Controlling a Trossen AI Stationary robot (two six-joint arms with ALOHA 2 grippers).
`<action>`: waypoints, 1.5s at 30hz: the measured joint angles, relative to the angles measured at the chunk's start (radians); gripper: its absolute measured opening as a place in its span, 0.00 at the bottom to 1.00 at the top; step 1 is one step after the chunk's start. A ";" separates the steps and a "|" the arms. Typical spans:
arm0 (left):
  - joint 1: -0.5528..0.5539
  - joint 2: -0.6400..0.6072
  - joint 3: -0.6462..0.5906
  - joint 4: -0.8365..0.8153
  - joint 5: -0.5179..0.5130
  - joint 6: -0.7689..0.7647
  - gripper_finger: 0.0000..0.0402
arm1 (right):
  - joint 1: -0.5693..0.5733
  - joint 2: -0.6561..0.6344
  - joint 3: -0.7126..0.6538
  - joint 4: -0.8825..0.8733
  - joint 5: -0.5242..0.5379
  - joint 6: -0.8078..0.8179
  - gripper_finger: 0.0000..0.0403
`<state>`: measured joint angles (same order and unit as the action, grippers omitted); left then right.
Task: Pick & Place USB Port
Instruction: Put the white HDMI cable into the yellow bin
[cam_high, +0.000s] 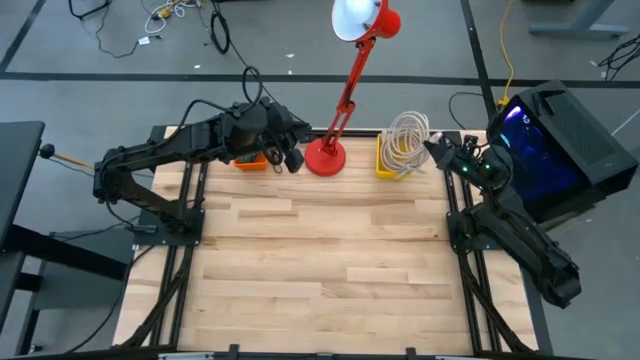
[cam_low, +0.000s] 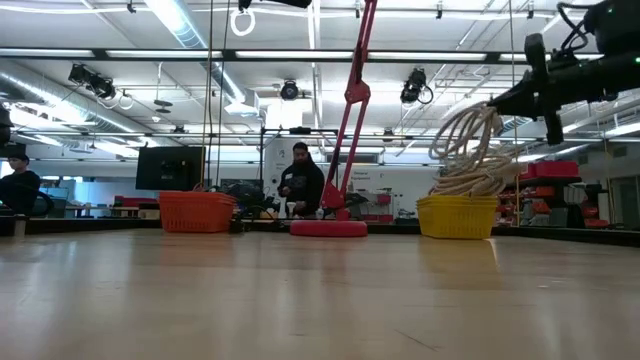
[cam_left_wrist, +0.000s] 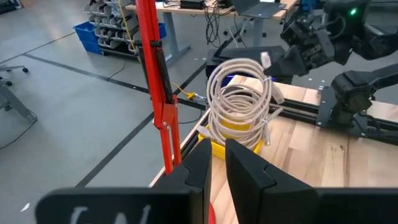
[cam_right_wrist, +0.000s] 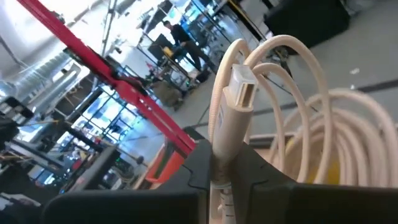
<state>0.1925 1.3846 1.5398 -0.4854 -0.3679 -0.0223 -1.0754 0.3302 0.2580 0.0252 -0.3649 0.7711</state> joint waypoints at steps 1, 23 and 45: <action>0.000 0.000 0.000 0.000 0.000 0.000 0.13 | -0.006 0.000 -0.009 -0.001 -0.009 0.000 0.05; 0.001 0.002 0.000 0.003 -0.001 0.008 0.13 | -0.014 0.004 -0.039 0.035 -0.085 0.032 0.05; 0.001 0.003 0.000 0.003 -0.001 0.008 0.13 | 0.095 0.004 -0.127 0.116 -0.017 0.101 0.05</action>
<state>0.1932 1.3877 1.5398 -0.4828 -0.3691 -0.0139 -0.9800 0.3340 0.1313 0.1408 -0.3815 0.8725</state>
